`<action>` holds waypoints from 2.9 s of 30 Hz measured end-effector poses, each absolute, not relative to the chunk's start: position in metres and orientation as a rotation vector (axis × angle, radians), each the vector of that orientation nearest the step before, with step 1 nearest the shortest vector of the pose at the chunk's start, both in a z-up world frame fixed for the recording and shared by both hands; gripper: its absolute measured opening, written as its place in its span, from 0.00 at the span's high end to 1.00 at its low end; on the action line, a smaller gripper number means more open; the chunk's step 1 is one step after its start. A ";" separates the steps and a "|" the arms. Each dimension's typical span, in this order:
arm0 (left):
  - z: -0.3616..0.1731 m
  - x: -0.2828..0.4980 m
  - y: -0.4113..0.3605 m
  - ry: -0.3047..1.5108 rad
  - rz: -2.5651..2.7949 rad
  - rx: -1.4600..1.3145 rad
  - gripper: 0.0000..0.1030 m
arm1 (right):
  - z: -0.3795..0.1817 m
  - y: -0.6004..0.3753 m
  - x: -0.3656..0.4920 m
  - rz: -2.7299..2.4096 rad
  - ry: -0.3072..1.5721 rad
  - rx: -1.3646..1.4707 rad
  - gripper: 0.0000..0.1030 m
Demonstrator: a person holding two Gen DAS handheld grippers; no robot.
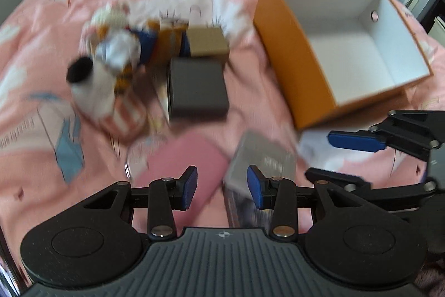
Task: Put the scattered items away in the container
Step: 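Grasp the slim white box with the right gripper while left reaches the pink case, then grasp the pink case with the left gripper while right lifts the slim white box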
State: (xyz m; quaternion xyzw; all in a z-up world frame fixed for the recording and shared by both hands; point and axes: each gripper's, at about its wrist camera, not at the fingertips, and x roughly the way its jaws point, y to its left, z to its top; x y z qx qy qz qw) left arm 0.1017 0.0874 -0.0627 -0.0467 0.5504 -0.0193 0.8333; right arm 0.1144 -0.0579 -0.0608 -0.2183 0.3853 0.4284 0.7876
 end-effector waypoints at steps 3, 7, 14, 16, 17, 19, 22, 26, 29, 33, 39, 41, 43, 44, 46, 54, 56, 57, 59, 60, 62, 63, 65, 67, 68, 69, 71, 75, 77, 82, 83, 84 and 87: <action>-0.076 0.094 0.088 1.210 0.027 -0.061 0.54 | -0.070 -0.053 0.107 0.929 0.851 -0.497 0.58; -0.088 0.086 0.087 1.232 0.052 0.007 0.49 | -0.078 -0.044 0.109 0.938 0.881 -0.518 0.54; -0.108 0.082 0.050 1.196 -0.021 0.469 0.43 | -0.089 -0.031 0.118 0.967 0.938 -0.539 0.50; -0.116 0.079 0.042 1.185 -0.053 0.559 0.42 | -0.092 -0.028 0.121 0.974 0.947 -0.548 0.50; -0.119 0.078 0.039 1.180 -0.069 0.589 0.41 | -0.094 -0.027 0.121 0.980 0.953 -0.552 0.49; -0.123 0.077 0.035 1.171 -0.094 0.628 0.38 | -0.099 -0.024 0.123 0.991 0.962 -0.564 0.46; -0.131 0.076 0.029 1.163 -0.121 0.686 0.32 | -0.106 -0.021 0.125 0.993 0.977 -0.585 0.40; -0.146 0.078 0.024 1.147 -0.133 0.764 0.22 | -0.115 -0.019 0.127 0.993 0.985 -0.593 0.30; -0.157 0.080 0.020 1.134 -0.121 0.824 0.17 | -0.122 -0.016 0.133 0.992 0.998 -0.585 0.22; -0.164 0.085 0.023 1.131 -0.099 0.828 0.10 | -0.128 -0.012 0.135 0.997 0.995 -0.582 0.17; -0.163 0.084 0.024 1.116 -0.080 0.820 0.11 | -0.127 -0.015 0.136 0.965 0.974 -0.553 0.29; -0.159 0.081 0.023 1.096 -0.062 0.820 0.25 | -0.123 -0.018 0.134 0.963 0.969 -0.541 0.40; -0.156 0.080 0.022 1.077 -0.023 0.828 0.34 | -0.118 -0.019 0.127 0.965 0.943 -0.546 0.49; -0.155 0.079 0.022 1.071 -0.013 0.829 0.38 | -0.115 -0.020 0.123 0.962 0.930 -0.550 0.55; -0.152 0.077 0.022 1.056 0.004 0.825 0.43 | -0.109 -0.022 0.116 0.946 0.907 -0.549 0.63; -0.131 0.079 0.032 1.001 0.069 0.738 0.55 | -0.093 -0.029 0.109 0.758 0.775 -0.615 0.71; -0.130 0.082 0.034 0.990 0.082 0.726 0.57 | -0.097 -0.030 0.116 0.731 0.792 -0.615 0.74; -0.130 0.083 0.035 0.990 0.083 0.721 0.58 | -0.098 -0.031 0.120 0.737 0.815 -0.594 0.74; -0.132 0.085 0.036 1.001 0.076 0.716 0.58 | -0.100 -0.031 0.124 0.746 0.833 -0.576 0.75; -0.134 0.087 0.036 1.007 0.074 0.717 0.58 | -0.101 -0.030 0.124 0.745 0.832 -0.578 0.76; -0.136 0.088 0.036 1.015 0.068 0.723 0.57 | -0.102 -0.027 0.125 0.743 0.830 -0.583 0.77; -0.137 0.088 0.035 1.019 0.063 0.724 0.57 | -0.102 -0.026 0.125 0.745 0.829 -0.584 0.77; -0.139 0.089 0.035 1.027 0.053 0.726 0.57 | -0.102 -0.024 0.124 0.751 0.829 -0.586 0.77; -0.141 0.090 0.035 1.031 0.048 0.727 0.57 | -0.103 -0.022 0.123 0.758 0.830 -0.589 0.78; -0.142 0.090 0.035 1.031 0.047 0.725 0.57 | -0.103 -0.022 0.123 0.761 0.831 -0.588 0.78; -0.141 0.091 0.035 1.031 0.045 0.721 0.58 | -0.103 -0.022 0.123 0.763 0.832 -0.588 0.79; -0.139 0.089 0.036 1.024 0.042 0.709 0.62 | -0.103 -0.023 0.122 0.768 0.834 -0.587 0.79; -0.129 0.087 0.038 1.009 0.031 0.657 0.65 | -0.099 -0.025 0.120 0.780 0.831 -0.591 0.82; -0.122 0.088 0.039 0.999 0.030 0.624 0.67 | -0.095 -0.027 0.119 0.785 0.834 -0.585 0.83; -0.099 0.087 0.049 0.981 0.021 0.459 0.71 | -0.085 -0.038 0.120 0.791 0.859 -0.530 0.83; -0.093 0.087 0.051 0.976 0.016 0.419 0.72 | -0.082 -0.041 0.120 0.792 0.864 -0.515 0.83; -0.088 0.086 0.053 0.970 0.010 0.382 0.73 | -0.080 -0.044 0.120 0.794 0.868 -0.501 0.83; -0.075 0.085 0.058 0.959 -0.012 0.277 0.79 | -0.074 -0.052 0.119 0.801 0.883 -0.458 0.83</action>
